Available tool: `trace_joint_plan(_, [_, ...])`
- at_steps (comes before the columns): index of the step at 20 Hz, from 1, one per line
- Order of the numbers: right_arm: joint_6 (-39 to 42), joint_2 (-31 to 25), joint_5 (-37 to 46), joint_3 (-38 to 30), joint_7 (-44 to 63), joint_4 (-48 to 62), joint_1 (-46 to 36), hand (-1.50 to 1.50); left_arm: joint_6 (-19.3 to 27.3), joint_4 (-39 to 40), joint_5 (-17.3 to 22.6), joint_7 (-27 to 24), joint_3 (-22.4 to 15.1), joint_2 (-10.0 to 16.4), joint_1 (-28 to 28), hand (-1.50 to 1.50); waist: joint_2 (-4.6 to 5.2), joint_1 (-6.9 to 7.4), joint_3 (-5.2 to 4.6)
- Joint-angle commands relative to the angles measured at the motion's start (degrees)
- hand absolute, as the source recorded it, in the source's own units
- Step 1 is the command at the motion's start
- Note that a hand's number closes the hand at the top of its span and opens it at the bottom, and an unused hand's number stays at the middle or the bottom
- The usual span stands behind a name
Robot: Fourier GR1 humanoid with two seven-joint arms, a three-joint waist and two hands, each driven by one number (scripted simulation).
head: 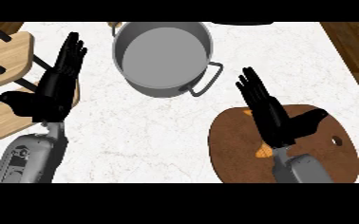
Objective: Pick the croissant from the cutting board and place it in the pot
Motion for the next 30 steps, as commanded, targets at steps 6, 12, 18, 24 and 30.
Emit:
trace_joint_plan(6, [3.48,-16.11,12.81,4.94,6.26,-3.19,2.49,1.50,-9.74,8.33,1.95,4.26,-7.25,-0.50,11.92,0.00,1.63,-0.20,1.44])
trace_joint_plan(12, [-23.94,-9.71,27.70,-3.56,-14.23,-10.01,6.03,-1.50,-9.75,10.02,3.32,5.40,-7.01,-1.83,13.24,0.00,0.99,-2.62,1.71])
trace_joint_plan(18, [-23.19,-15.96,32.55,-0.36,0.38,-33.88,15.55,-1.50,-11.32,14.87,1.90,2.32,-7.36,-3.26,10.85,0.00,1.43,-0.91,1.48])
trace_joint_plan(24, [-13.95,-26.40,29.87,-3.61,25.20,-37.88,14.25,-1.50,-11.71,10.23,2.32,5.66,-8.00,-2.89,11.46,0.00,1.46,0.06,1.43])
trace_joint_plan(30, [-11.18,-24.38,25.61,-4.56,41.82,-39.48,6.24,-1.50,-12.28,13.22,1.15,5.15,-7.21,-3.31,8.79,0.00,1.75,0.65,1.52])
